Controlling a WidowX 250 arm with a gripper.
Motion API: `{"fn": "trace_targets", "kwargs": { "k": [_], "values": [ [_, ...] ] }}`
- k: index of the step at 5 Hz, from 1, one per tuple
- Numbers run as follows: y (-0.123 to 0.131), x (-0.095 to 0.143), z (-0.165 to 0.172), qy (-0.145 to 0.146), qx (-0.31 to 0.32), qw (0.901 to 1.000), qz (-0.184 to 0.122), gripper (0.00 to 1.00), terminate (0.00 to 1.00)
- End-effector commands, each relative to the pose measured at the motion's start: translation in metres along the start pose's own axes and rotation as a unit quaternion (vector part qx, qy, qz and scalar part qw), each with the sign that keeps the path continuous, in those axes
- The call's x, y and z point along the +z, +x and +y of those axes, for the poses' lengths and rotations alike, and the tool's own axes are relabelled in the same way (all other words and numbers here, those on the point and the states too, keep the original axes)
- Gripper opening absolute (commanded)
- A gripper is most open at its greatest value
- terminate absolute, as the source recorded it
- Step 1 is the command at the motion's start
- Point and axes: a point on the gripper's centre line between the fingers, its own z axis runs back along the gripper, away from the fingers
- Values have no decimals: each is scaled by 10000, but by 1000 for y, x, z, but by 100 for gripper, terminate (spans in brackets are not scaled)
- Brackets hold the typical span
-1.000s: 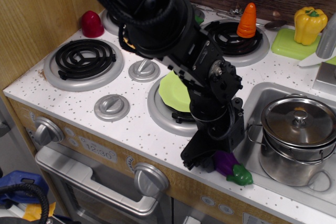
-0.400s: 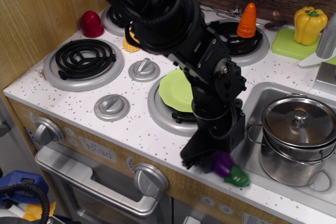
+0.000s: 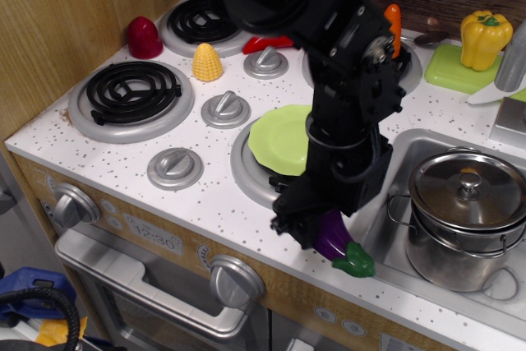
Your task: Put eggplant on plate
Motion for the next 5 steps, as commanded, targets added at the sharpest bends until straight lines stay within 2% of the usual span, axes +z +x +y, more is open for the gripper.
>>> {"fn": "trace_targets", "kwargs": {
  "k": [1, 4, 5],
  "values": [
    [-27, 35, 21, 391, -121, 9987, 303, 0, 0],
    [-80, 19, 77, 881, -600, 9925, 596, 0, 0],
    [-88, 4, 79, 1012, -716, 9906, 580, 0, 100]
  ]
}}
